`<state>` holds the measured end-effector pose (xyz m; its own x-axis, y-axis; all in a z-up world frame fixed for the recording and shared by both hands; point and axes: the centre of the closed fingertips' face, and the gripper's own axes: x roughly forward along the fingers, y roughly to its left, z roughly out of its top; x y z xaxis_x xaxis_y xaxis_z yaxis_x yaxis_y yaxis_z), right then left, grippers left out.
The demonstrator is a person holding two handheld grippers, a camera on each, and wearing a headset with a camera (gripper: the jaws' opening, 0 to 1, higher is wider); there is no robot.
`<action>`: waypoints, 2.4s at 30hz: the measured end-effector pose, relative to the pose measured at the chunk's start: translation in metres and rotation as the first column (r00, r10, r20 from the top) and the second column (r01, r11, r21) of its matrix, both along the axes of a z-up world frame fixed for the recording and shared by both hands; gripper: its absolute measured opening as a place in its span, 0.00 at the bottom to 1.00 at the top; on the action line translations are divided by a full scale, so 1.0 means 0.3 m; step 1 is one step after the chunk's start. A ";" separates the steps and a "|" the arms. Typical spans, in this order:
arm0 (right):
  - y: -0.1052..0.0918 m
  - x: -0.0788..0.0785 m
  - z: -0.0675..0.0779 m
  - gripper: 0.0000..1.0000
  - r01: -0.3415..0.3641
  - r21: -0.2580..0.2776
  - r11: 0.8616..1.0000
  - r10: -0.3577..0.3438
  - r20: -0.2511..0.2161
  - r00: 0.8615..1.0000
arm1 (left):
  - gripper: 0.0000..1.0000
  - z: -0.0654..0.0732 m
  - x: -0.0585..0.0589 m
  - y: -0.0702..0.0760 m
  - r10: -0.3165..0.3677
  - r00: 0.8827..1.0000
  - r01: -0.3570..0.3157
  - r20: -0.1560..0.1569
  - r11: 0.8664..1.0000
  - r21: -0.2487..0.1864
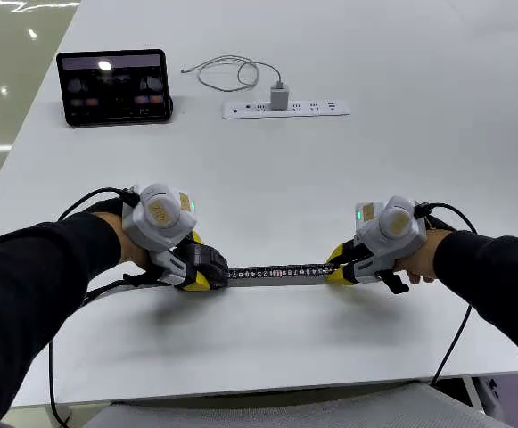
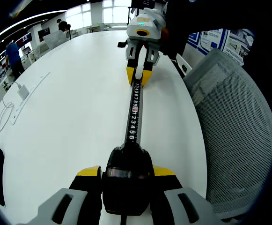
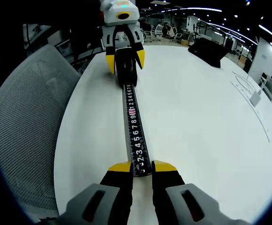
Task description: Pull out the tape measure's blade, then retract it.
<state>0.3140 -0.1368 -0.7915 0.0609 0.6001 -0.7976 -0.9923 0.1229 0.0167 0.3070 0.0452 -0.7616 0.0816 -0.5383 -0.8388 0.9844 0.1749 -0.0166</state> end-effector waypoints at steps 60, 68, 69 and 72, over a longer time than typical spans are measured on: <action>-0.208 0.008 0.010 0.10 0.030 -0.039 0.999 -0.030 0.004 1.000 | 0.35 -0.002 0.000 -0.004 0.023 1.000 -0.023 0.001 1.000 0.010; -0.231 0.009 0.011 0.10 0.037 -0.042 0.998 -0.037 0.002 0.999 | 0.35 -0.005 0.002 -0.003 0.023 1.000 -0.023 -0.001 1.000 0.011; -0.236 0.009 0.011 0.10 0.038 -0.043 0.998 -0.038 0.002 0.999 | 0.35 -0.006 0.003 -0.002 0.024 1.000 -0.024 -0.001 1.000 0.010; -0.241 0.008 0.011 0.10 0.040 -0.046 0.998 -0.040 0.001 0.999 | 0.35 -0.006 0.004 -0.003 0.024 1.000 -0.024 -0.001 1.000 0.010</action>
<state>0.3165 -0.2092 -0.7882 0.0843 0.5596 -0.8244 -0.9866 0.1627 0.0096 0.3082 0.0444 -0.7635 0.0933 -0.5276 -0.8444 0.9800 0.1984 -0.0157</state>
